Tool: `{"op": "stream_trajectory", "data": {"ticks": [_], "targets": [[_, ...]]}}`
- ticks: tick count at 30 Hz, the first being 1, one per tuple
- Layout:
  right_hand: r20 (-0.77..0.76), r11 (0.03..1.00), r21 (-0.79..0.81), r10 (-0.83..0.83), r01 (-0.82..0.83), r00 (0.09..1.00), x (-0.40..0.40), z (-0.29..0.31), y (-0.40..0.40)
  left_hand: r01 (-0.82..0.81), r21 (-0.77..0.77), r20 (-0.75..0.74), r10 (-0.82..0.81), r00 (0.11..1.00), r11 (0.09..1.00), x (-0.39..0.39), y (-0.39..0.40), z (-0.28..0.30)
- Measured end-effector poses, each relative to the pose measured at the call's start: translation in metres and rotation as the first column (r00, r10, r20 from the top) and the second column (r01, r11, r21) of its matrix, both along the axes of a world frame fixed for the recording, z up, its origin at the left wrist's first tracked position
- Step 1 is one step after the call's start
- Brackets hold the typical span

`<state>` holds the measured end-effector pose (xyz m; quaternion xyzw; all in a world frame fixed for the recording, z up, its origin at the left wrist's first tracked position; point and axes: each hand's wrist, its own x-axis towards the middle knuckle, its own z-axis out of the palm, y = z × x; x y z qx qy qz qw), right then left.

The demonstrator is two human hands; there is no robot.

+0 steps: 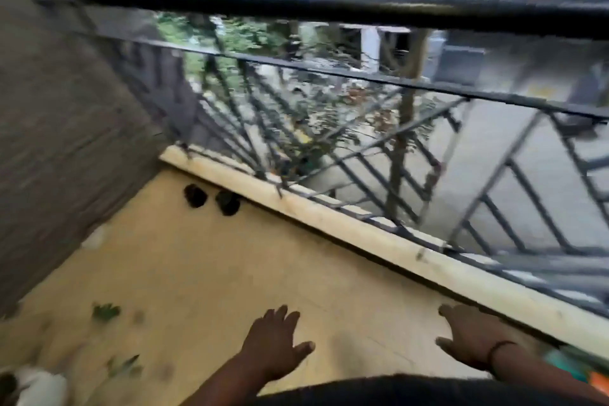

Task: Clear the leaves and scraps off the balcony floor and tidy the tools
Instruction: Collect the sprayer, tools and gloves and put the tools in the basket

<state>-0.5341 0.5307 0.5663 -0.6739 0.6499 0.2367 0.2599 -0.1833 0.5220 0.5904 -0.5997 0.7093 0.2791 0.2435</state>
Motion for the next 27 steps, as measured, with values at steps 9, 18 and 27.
{"op": "stream_trajectory", "data": {"ticks": [9,18,27], "targets": [[0.140,0.846,-0.283,0.503,-0.453,0.853,0.250,0.090,-0.096,-0.345,-0.201,-0.051,0.342,0.938,0.917,0.138,-0.010,0.062],[0.066,0.685,-0.331,0.703,-0.649,0.708,0.327,0.095,-0.215,-0.472,-0.328,-0.080,0.474,0.877,0.818,0.172,-0.102,0.082],[0.033,0.561,-0.304,0.814,-0.770,0.580,0.373,0.094,-0.326,-0.645,-0.262,-0.084,0.648,0.757,0.718,0.195,-0.179,0.073]]}}
